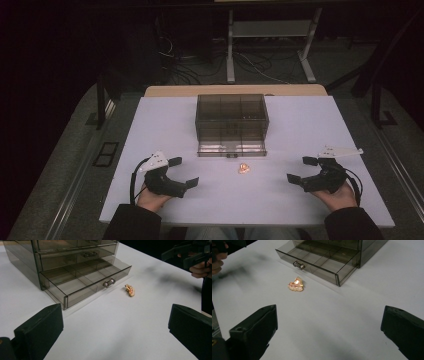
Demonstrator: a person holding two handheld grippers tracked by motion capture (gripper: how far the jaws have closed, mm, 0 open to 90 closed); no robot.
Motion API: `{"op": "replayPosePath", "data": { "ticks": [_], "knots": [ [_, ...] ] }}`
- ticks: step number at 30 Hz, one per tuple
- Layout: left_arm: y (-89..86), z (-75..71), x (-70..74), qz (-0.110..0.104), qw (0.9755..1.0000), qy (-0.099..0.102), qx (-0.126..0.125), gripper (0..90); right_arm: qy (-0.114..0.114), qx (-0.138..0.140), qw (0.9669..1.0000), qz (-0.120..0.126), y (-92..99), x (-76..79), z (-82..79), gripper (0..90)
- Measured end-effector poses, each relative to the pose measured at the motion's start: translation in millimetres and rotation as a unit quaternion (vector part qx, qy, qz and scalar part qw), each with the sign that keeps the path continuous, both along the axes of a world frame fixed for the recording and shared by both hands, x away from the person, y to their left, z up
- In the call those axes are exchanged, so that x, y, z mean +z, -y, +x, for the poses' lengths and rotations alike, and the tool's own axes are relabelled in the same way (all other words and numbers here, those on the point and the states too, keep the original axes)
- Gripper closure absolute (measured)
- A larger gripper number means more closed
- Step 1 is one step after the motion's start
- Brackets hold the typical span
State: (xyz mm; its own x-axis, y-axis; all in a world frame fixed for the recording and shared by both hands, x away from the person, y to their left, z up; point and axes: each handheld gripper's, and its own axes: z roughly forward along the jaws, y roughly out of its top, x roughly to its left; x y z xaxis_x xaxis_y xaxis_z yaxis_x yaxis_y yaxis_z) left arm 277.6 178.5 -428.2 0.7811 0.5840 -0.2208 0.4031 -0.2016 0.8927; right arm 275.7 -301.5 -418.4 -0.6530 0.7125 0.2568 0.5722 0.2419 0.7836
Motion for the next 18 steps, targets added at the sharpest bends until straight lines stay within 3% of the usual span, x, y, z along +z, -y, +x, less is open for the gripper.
{"op": "replayPosePath", "data": {
  "ticks": [18],
  "knots": [
    [-0.4,0.2,-0.2,-0.001,1.0000,-0.001,0.000,0.0,-0.004,0.002,1.0000,-0.001,0.5,0.6,-0.2,0.2]
  ]
}}
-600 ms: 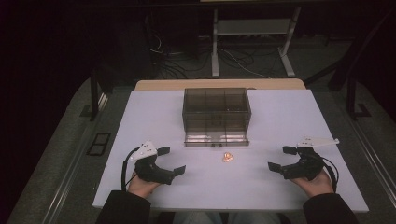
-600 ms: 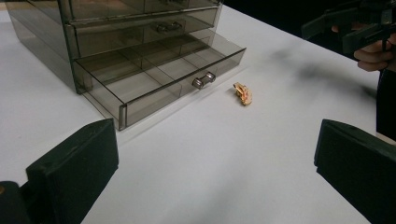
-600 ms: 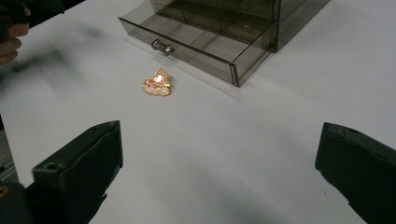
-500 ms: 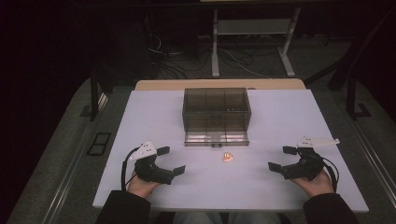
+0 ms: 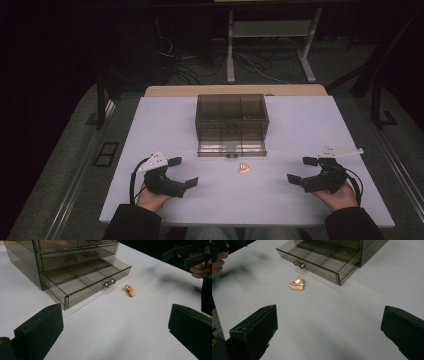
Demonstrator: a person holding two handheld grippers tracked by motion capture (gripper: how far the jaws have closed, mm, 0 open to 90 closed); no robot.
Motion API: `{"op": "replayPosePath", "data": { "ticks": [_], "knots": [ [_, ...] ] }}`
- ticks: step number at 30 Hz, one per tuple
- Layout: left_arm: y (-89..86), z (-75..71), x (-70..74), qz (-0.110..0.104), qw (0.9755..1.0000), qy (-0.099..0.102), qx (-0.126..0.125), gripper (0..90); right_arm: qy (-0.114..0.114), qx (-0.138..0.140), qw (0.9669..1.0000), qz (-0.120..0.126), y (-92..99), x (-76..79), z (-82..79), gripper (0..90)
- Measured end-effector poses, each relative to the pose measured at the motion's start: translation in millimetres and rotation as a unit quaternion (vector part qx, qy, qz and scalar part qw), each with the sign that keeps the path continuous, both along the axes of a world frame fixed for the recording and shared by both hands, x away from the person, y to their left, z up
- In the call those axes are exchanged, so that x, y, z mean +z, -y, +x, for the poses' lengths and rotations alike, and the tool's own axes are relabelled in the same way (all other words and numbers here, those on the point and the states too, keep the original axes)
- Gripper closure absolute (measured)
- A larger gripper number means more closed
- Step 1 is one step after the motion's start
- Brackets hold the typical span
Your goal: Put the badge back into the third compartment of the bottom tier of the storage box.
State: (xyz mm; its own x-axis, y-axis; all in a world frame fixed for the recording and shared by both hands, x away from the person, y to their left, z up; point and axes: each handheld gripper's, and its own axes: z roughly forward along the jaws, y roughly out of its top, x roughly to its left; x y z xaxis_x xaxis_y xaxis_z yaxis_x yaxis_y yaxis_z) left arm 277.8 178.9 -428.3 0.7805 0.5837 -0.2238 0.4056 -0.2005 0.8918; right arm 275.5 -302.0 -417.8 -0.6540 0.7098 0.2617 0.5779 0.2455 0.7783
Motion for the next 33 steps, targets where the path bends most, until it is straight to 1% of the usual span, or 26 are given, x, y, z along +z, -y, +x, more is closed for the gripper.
{"op": "replayPosePath", "data": {
  "ticks": [12,14,19,20,25,32,33],
  "knots": [
    [-0.7,-0.3,0.1,-0.003,1.0000,-0.001,0.002,0.0,-0.001,0.003,1.0000,0.004,1.6,3.1,-0.2,0.3],
    [-1.2,-0.4,0.1,-0.005,1.0000,-0.003,0.003,0.0,0.001,0.006,1.0000,0.001,2.0,4.3,-0.5,0.3],
    [-0.9,-0.4,-0.4,-0.003,1.0000,-0.002,0.002,0.0,-0.002,0.007,1.0000,0.005,2.4,7.1,-0.8,0.3],
    [-0.4,-0.5,-0.5,-0.002,1.0000,-0.003,0.002,0.0,-0.002,0.009,1.0000,0.001,2.1,9.1,-0.4,0.3],
    [0.2,-0.7,-1.0,-0.001,1.0000,-0.004,0.002,0.0,-0.006,0.012,0.9999,0.002,0.7,14.0,0.7,0.3],
    [-0.2,-0.9,-1.2,-0.003,1.0000,-0.004,0.003,0.0,-0.003,0.024,0.9997,-0.007,-4.6,19.5,6.0,0.3],
    [-0.2,-0.9,-1.2,-0.003,1.0000,-0.004,0.003,0.0,-0.007,0.027,0.9996,-0.009,-7.0,20.6,7.1,0.3]
  ]
}}
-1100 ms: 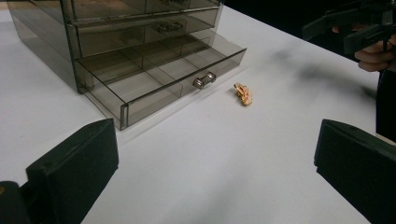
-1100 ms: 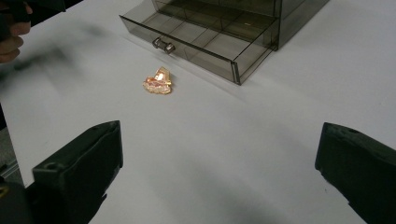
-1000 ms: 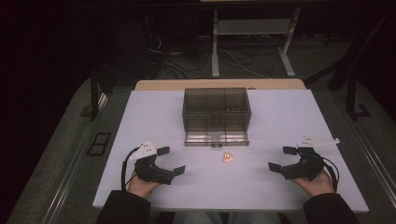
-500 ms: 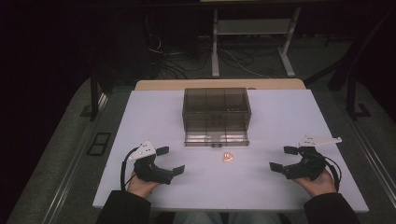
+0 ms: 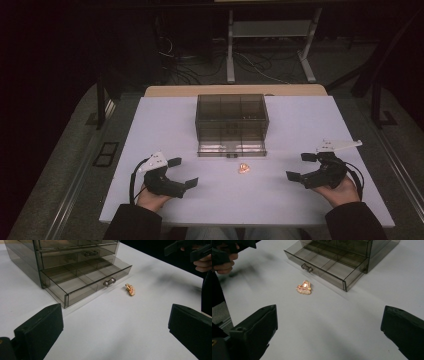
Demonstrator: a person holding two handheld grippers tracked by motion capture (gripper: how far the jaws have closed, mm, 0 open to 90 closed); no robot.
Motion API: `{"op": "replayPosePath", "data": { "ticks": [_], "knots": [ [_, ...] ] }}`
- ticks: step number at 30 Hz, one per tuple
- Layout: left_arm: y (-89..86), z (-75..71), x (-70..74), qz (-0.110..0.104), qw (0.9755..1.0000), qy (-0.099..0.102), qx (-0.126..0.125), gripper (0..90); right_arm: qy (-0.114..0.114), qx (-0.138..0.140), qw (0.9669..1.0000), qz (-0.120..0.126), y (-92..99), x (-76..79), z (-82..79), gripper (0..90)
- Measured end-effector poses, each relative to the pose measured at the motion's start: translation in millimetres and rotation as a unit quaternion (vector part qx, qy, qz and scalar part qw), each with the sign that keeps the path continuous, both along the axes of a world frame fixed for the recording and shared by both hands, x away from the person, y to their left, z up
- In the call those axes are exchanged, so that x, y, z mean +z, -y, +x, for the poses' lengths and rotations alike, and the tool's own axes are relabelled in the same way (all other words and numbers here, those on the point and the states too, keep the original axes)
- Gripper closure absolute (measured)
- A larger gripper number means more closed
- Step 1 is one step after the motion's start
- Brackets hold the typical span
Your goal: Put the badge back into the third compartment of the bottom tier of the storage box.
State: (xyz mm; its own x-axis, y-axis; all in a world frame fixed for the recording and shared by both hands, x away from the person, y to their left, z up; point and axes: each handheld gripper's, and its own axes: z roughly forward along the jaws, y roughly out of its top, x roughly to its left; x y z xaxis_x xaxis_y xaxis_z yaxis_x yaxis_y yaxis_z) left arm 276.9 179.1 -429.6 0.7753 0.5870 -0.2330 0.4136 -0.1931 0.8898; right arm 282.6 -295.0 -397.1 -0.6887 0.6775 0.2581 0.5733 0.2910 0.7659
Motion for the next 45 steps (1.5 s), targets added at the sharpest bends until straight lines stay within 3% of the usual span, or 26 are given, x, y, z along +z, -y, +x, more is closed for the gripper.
{"op": "replayPosePath", "data": {
  "ticks": [17,45],
  "knots": [
    [0.6,-0.2,-0.2,0.000,1.0000,0.000,-0.002,0.0,-0.005,0.026,0.9995,-0.016,-20.4,14.1,10.7,0.3],
    [1.5,0.0,-0.6,0.001,1.0000,0.000,-0.006,0.0,-0.010,0.065,0.9973,-0.033,-54.8,18.1,27.2,0.3]
  ]
}}
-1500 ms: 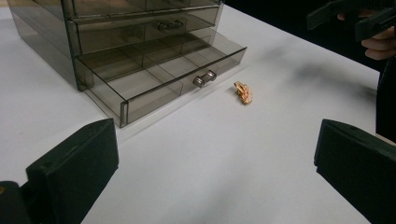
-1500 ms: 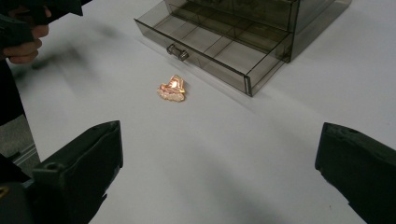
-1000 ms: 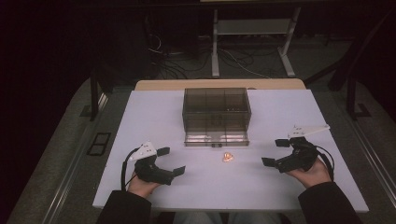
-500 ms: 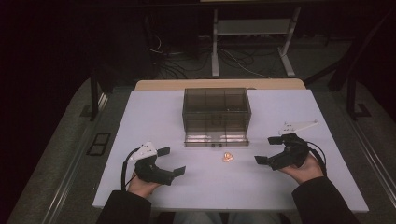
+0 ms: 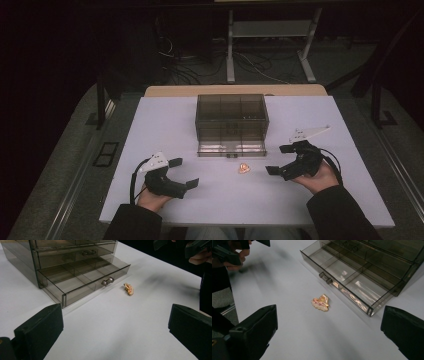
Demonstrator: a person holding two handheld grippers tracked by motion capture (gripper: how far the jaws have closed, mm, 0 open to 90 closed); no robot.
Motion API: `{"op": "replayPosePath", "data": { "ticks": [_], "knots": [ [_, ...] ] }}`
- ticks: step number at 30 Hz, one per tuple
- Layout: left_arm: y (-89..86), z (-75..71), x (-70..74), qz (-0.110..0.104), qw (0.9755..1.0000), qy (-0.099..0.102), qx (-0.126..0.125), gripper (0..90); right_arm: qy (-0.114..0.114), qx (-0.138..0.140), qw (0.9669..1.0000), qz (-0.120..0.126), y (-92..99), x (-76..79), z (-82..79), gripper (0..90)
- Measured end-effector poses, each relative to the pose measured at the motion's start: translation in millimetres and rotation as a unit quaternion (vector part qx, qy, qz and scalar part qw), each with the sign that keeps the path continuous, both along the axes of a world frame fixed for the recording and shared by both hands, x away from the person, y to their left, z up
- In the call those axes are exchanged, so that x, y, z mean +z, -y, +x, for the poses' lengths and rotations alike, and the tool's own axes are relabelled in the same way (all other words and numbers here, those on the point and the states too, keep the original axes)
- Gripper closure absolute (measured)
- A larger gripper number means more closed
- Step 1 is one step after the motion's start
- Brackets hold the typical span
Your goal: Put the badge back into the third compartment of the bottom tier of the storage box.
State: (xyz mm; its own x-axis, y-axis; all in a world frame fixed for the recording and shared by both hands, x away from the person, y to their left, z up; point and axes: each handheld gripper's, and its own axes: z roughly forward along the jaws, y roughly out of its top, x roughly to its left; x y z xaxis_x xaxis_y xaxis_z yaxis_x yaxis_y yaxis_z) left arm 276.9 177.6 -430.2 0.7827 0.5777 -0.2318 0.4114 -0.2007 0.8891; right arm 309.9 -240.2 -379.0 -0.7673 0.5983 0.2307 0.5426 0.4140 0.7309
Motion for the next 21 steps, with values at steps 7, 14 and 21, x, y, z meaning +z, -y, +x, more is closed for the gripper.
{"op": "replayPosePath", "data": {
  "ticks": [7,14,21],
  "knots": [
    [-0.1,0.0,0.1,0.000,1.0000,0.000,0.000,0.0,-0.003,0.012,0.9999,-0.007,-10.8,-1.5,3.7,0.3],
    [0.0,0.1,0.0,0.000,1.0000,0.000,-0.001,0.0,-0.006,0.024,0.9996,-0.011,-21.1,-5.0,7.4,0.3],
    [0.1,0.1,0.0,0.001,1.0000,0.000,-0.002,0.0,-0.011,0.035,0.9992,-0.016,-31.0,-8.0,10.5,0.3]
  ]
}}
